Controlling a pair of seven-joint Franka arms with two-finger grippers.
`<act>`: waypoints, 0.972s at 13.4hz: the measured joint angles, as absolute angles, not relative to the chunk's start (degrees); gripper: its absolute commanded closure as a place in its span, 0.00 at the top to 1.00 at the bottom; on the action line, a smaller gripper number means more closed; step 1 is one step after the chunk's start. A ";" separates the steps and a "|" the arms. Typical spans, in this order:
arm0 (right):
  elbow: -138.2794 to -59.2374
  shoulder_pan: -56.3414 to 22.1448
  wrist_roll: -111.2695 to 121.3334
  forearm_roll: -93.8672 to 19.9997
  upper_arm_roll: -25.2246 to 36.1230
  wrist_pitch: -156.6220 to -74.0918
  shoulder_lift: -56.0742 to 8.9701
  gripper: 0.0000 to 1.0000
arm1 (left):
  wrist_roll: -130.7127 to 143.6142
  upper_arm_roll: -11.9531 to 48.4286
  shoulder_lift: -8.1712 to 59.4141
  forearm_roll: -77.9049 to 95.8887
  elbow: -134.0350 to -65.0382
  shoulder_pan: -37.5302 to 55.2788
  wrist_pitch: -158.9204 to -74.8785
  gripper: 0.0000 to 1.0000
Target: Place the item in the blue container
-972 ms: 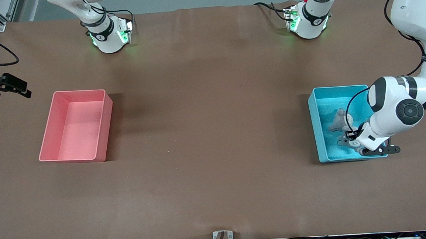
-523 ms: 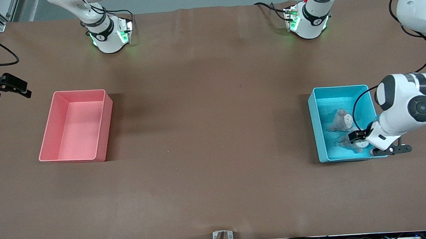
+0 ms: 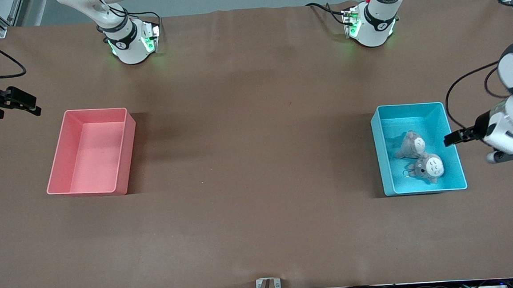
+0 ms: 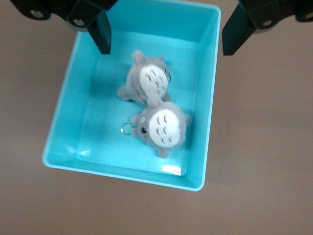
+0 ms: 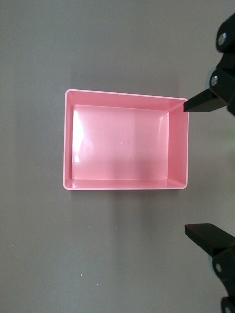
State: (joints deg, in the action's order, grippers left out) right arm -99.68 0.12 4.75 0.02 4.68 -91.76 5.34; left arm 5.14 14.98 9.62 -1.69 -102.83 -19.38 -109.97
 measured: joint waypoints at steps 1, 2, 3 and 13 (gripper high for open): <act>-99.69 0.12 4.75 0.02 4.65 -91.65 5.34 1.00 | 4.84 14.94 6.30 0.06 -102.69 -19.57 -108.01 1.00; -99.70 0.12 4.75 0.01 4.65 -91.60 5.34 1.00 | 4.71 14.89 3.22 1.22 -102.41 -19.59 -106.19 1.00; -99.69 0.12 4.76 0.01 4.65 -91.60 5.35 1.00 | 4.69 14.90 0.61 1.88 -101.77 -19.43 -103.98 1.00; -99.65 0.12 4.76 0.01 4.63 -92.21 5.35 1.00 | 5.18 -2.51 -1.85 2.28 -92.40 1.81 -97.09 1.00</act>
State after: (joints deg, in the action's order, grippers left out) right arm -99.65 0.12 4.76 0.01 4.63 -92.21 5.35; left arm 5.18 -2.51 -1.85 2.28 -92.40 1.81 -97.09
